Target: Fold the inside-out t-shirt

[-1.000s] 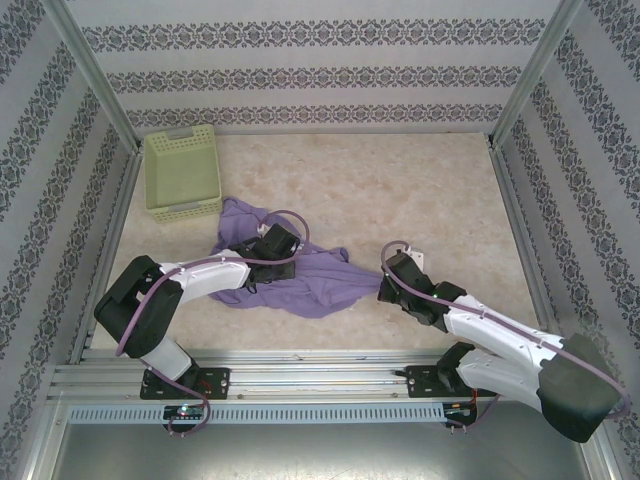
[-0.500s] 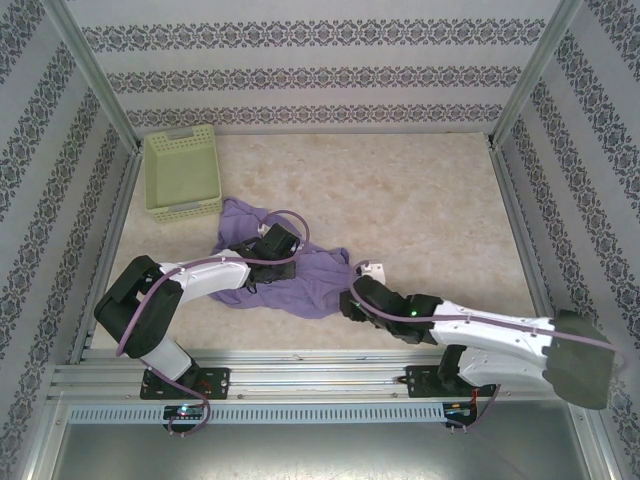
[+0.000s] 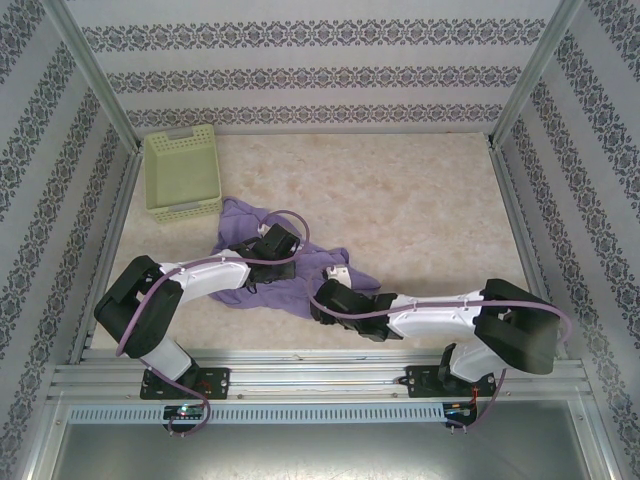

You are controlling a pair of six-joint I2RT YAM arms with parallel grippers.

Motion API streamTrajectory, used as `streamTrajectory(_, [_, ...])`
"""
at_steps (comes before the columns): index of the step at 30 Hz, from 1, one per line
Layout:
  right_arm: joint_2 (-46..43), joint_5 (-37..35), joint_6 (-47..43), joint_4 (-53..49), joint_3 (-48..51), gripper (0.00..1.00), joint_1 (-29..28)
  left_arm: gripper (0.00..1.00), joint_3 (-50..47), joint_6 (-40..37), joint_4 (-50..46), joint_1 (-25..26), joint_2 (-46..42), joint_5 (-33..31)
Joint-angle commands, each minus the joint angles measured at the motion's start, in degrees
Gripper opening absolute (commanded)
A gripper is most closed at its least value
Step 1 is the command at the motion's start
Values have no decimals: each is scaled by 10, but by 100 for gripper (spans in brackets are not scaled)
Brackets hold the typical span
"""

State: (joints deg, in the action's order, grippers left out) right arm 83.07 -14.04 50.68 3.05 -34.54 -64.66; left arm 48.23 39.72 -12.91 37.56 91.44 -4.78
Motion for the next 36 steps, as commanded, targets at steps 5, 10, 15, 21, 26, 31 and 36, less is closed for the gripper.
streamTrajectory(5, [30,-8,-9,-5,-36,26,-4,14,-2,-1,-8,7,-10,-9])
streamTrajectory(10, [21,-28,-8,-38,-40,15,-11,13,1,-3,-11,6,-7,-9])
streamTrajectory(15, [0,-65,-7,-98,-53,8,-48,14,6,-2,-20,7,-1,-18])
streamTrajectory(21, [-14,-118,19,-185,-72,4,-108,13,11,3,-33,6,5,-41])
streamTrajectory(26, [-17,-134,50,-216,-67,10,-138,13,11,6,-30,6,13,-40])
streamTrajectory(31, [-49,-155,41,-222,-61,17,-160,13,11,5,-32,6,13,-41])
streamTrajectory(36, [-101,-177,32,-203,-37,30,-169,13,14,3,-36,6,11,-44])
